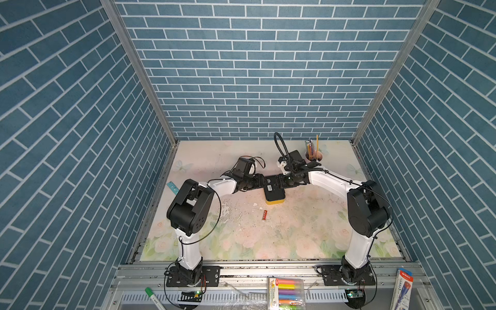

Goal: Insert the battery into the alarm
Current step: Remove the cover from the alarm.

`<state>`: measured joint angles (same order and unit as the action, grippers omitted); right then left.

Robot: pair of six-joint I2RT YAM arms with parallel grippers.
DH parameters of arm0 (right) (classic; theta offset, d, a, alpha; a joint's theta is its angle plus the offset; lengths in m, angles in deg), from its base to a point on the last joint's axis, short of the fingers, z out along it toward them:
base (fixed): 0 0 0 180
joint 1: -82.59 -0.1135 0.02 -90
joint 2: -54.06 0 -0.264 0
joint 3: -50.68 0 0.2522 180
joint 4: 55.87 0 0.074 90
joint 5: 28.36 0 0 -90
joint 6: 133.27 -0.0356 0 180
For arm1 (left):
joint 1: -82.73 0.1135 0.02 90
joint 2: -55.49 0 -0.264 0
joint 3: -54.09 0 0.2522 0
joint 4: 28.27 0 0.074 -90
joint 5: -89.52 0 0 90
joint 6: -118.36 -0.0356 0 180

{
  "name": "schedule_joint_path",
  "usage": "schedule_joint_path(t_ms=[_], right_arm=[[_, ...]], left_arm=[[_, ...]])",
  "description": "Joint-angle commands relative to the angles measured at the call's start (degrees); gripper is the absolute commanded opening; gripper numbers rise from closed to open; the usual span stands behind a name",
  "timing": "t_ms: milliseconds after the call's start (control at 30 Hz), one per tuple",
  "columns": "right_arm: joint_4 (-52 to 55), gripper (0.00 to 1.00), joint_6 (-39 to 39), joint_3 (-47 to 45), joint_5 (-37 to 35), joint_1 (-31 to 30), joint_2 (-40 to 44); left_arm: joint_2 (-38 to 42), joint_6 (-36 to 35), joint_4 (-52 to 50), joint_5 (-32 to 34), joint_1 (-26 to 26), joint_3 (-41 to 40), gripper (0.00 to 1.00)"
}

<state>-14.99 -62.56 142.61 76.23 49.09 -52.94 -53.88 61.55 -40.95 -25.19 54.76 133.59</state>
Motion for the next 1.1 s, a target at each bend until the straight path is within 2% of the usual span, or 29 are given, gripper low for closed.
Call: schedule_joint_path(t_ms=[0, 433, 733, 900, 1067], right_arm=[[-1.0, 0.54, -2.1, 1.3, 1.1, -0.5, -1.9], [-2.7, 0.53, -4.8, 2.1, -3.3, -1.0, -6.2], [2.3, 0.55, -7.5, 4.5, -9.2, -3.0, -8.6], [4.6, 0.57, -9.0, 6.5, -7.1, -3.3, -11.4], [4.7, 0.58, -9.6, 6.6, 1.3, -2.5, -12.3]], left_arm=[[-1.5, -0.2, -1.6, 0.8, 0.4, 1.4, 0.55], [-3.8, 0.2, -1.5, 1.0, 0.6, 1.1, 0.45], [-5.2, 0.2, -2.0, 0.7, 0.6, 1.4, 0.39], [-6.3, 0.3, -2.3, 0.1, 0.6, 1.7, 0.37], [-8.1, 0.3, -3.0, -0.8, 0.6, 2.6, 0.35]])
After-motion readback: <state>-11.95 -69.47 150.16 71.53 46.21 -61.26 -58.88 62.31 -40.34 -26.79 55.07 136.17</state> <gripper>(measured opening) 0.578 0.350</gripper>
